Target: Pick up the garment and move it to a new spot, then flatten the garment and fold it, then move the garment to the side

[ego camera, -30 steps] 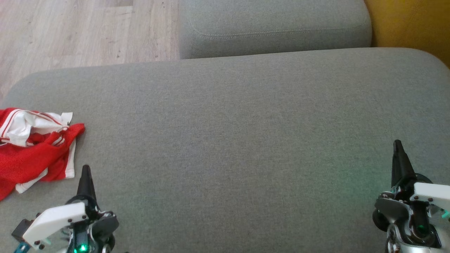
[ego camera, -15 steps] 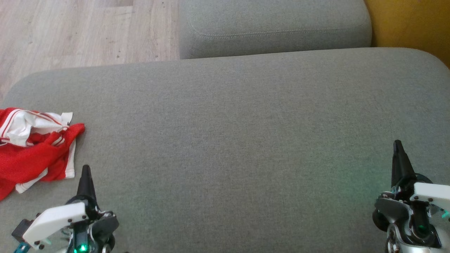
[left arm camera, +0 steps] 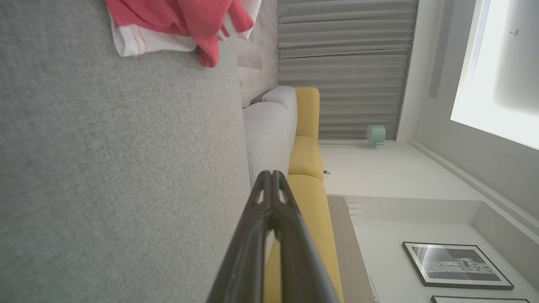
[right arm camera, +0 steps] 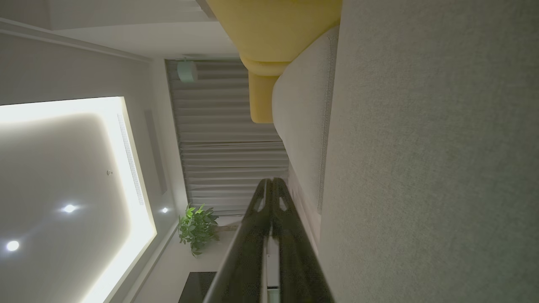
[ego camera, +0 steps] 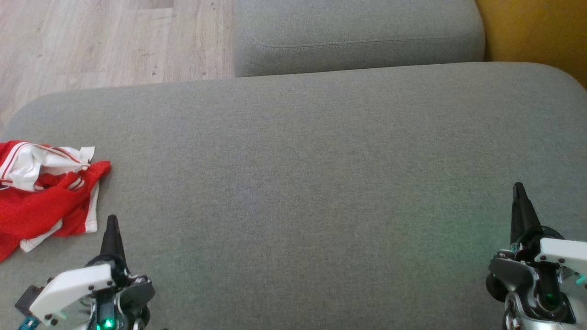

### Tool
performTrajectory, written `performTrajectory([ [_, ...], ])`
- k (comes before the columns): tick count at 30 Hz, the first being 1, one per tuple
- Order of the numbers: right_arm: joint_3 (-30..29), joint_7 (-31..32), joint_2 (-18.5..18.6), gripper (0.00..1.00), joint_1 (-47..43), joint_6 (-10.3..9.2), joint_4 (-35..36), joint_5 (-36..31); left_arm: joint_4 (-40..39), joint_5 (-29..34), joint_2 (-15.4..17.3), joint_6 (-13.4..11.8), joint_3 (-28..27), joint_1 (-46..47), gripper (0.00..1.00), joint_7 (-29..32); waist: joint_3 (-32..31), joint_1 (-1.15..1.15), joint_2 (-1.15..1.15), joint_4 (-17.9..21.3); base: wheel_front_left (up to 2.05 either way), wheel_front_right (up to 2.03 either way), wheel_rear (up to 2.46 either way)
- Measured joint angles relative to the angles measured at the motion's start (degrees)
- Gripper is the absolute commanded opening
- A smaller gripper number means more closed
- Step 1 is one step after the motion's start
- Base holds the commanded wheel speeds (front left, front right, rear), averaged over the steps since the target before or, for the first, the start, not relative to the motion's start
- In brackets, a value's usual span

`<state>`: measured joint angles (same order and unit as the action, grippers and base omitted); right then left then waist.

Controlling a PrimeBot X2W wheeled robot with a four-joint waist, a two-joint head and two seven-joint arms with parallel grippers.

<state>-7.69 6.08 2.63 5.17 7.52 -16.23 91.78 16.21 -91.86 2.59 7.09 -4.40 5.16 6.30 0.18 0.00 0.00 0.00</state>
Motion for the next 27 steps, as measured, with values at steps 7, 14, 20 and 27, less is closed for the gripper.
performTrajectory([
  [7, 0.00, 0.00, 0.00, 0.00, 0.00, 0.00, 0.00, 0.00, 0.00, 0.00, 0.00, 0.00, 0.00, 0.00, 0.00, 0.00, 0.00, 0.00, 0.00, 0.00, 0.00, 0.00, 0.00],
  [14, 0.00, 0.00, 0.00, 0.00, 0.00, 0.00, 0.00, 0.00, 0.00, 0.00, 0.00, 0.00, 0.00, -0.01, 0.00, 0.00, 0.00, 0.00, 0.00, 0.00, 0.00, 0.00, 0.00],
  [20, 0.00, 0.00, 0.00, 0.00, 0.00, 0.00, 0.00, 0.00, 0.00, 0.00, 0.00, 0.00, 0.00, -0.01, 0.00, 0.00, 0.00, 0.00, 0.00, 0.00, 0.00, 0.00, 0.00],
  [27, 0.09, -0.02, -0.33, 1.00, -1.91, 0.00, -3.77, -0.02, 3.69, 0.01, -0.14, -0.04, 0.58, -2.38, 1.00, -0.08, 0.02, 0.00, 0.00, 0.00, 0.00, 0.00, 0.00],
])
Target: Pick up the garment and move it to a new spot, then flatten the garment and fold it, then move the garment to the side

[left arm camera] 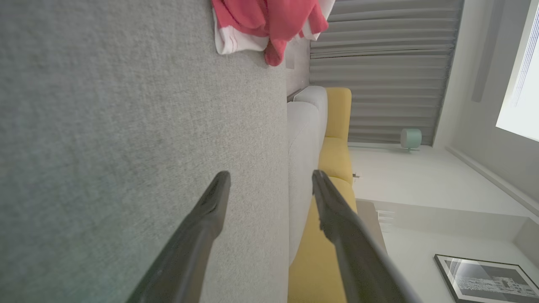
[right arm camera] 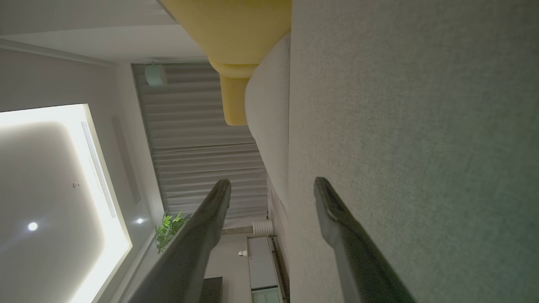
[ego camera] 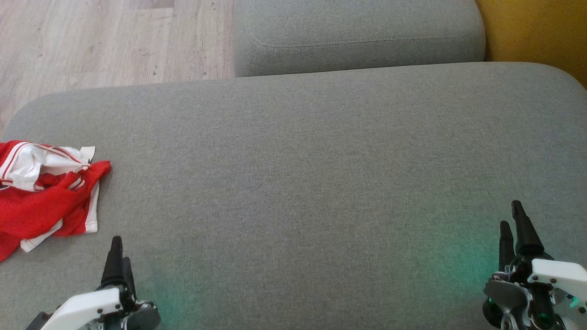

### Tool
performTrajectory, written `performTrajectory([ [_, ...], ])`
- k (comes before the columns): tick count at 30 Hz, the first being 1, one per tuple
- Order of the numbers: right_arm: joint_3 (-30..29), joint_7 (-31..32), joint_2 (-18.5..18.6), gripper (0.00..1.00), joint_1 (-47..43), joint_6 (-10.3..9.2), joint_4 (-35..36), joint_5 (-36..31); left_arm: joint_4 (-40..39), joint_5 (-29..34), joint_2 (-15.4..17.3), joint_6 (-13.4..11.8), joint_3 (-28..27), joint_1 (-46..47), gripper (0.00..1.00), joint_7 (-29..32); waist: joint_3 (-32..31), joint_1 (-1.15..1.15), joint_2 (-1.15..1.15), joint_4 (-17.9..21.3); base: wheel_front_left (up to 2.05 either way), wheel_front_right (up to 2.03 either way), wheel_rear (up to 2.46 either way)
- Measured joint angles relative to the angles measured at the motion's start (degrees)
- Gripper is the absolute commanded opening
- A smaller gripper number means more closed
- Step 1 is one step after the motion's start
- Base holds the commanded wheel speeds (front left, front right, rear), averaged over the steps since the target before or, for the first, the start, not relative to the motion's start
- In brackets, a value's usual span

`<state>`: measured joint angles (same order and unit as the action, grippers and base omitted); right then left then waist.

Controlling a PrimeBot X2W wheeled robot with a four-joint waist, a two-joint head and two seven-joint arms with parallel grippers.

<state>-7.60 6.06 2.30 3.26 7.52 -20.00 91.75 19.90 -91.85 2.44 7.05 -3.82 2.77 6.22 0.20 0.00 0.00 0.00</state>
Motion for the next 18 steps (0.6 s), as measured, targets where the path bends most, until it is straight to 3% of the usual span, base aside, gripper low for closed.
performTrajectory([
  [10, 1.55, -1.38, 0.11, 1.00, -0.44, 0.00, 0.38, -1.51, 0.16, 1.75, 0.01, 0.00, 0.37, -0.65, 1.00, -1.43, 0.14, 0.00, 0.00, 0.00, 0.00, 0.00, 0.00],
  [18, 2.80, -2.88, 0.49, 1.00, -0.31, 0.00, 0.36, -5.90, 0.08, 7.06, 0.03, 0.00, 0.44, -0.63, 1.00, -3.05, 0.26, 0.00, 0.00, -0.01, 0.00, 0.00, 0.00],
])
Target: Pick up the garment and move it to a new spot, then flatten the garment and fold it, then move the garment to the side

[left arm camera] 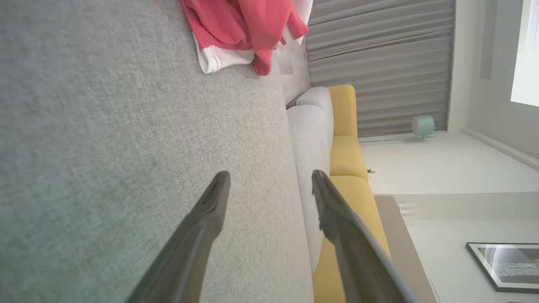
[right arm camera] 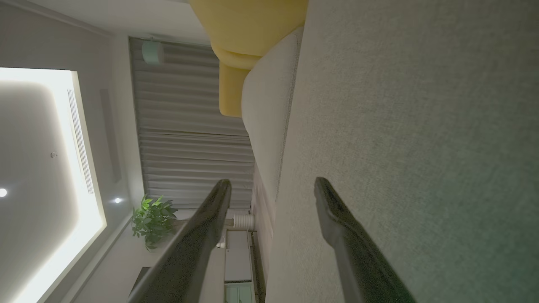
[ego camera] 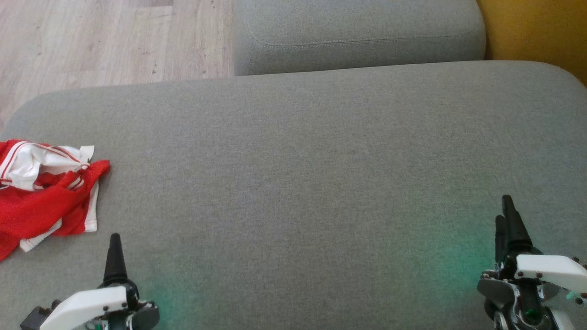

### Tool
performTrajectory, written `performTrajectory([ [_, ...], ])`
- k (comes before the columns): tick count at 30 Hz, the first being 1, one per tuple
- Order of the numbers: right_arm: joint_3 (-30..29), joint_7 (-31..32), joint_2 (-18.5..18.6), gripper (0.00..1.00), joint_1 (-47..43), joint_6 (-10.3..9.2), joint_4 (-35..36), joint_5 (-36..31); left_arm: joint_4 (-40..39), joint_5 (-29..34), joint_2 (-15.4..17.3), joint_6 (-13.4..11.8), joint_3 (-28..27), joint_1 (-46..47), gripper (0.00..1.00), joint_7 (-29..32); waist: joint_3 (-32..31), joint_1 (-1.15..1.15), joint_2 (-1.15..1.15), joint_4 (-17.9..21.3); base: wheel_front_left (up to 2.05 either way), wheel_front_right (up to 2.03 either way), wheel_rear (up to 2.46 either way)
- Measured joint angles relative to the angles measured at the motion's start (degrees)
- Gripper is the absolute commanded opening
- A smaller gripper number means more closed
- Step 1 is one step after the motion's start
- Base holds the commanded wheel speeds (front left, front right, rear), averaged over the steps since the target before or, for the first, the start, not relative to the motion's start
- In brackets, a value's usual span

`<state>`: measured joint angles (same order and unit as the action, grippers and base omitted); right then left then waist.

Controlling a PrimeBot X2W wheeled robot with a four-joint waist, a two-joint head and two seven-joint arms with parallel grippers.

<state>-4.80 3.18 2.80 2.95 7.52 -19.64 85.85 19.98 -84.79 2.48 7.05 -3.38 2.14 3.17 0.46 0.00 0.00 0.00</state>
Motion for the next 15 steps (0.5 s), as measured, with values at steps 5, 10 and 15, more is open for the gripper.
performTrajectory([
  [5, 0.80, -0.91, 0.13, 1.00, 0.17, 0.00, -0.24, -4.30, -0.03, 4.10, 0.02, 0.00, 0.26, 0.03, 1.00, -0.76, 0.09, 0.00, 0.00, -0.03, 0.00, 0.00, 0.00],
  [10, 1.15, -1.72, 0.20, 1.00, 0.69, 0.00, -0.37, -9.90, -0.03, 9.67, 0.05, 0.00, 0.55, 0.20, 1.00, -1.80, 0.15, 0.00, 0.00, -0.05, 0.00, 0.00, 0.00],
  [15, 1.55, -2.66, 0.20, 1.00, 1.30, 0.00, -0.46, -14.30, -0.01, 14.11, 0.05, 0.00, 1.33, 0.21, 1.00, -2.47, 0.20, 0.00, 0.00, -0.09, 0.00, 0.00, 0.00],
])
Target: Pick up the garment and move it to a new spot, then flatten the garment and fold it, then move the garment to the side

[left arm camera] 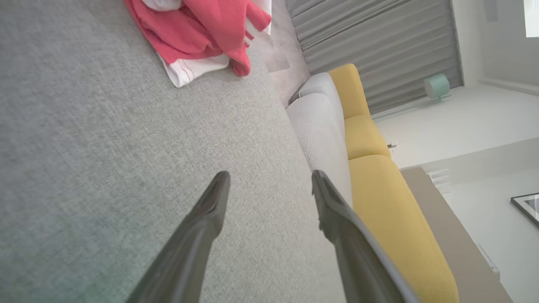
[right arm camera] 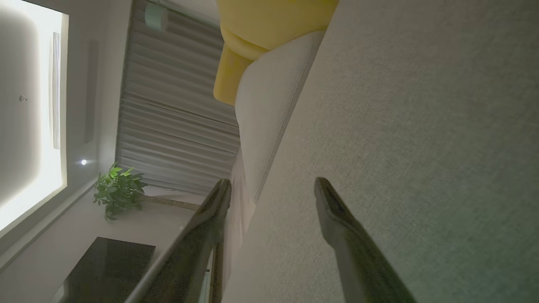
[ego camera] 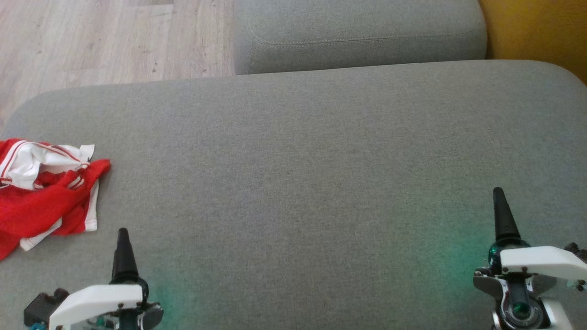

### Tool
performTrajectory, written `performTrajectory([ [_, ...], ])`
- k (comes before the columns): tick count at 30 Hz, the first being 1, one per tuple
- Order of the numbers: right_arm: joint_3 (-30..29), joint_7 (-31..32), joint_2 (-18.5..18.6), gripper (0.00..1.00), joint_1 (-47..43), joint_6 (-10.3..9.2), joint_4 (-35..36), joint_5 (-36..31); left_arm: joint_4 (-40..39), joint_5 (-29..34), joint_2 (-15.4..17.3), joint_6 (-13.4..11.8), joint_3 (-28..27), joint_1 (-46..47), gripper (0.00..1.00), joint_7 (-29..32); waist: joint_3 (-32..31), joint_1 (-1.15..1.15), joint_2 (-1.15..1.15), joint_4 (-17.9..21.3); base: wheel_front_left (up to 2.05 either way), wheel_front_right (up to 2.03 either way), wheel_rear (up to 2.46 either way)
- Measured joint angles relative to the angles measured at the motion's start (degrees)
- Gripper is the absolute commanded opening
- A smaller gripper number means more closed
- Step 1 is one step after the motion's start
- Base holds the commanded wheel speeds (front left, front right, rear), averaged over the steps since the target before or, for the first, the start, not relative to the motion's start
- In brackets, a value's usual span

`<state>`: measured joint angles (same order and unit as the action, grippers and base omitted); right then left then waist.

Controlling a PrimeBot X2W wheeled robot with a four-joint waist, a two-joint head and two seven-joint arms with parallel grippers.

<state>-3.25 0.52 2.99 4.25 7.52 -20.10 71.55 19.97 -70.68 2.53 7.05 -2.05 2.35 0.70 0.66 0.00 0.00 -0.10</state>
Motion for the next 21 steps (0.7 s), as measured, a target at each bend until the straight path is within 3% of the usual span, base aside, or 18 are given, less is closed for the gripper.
performTrajectory([
  [21, 1.93, -3.15, -0.02, 1.00, 1.47, 0.00, -1.74, -17.33, 0.34, 16.27, 0.01, 0.01, 0.40, 0.68, 1.00, -3.37, 0.22, 0.00, 0.00, 0.10, 0.00, 0.00, 0.00],
])
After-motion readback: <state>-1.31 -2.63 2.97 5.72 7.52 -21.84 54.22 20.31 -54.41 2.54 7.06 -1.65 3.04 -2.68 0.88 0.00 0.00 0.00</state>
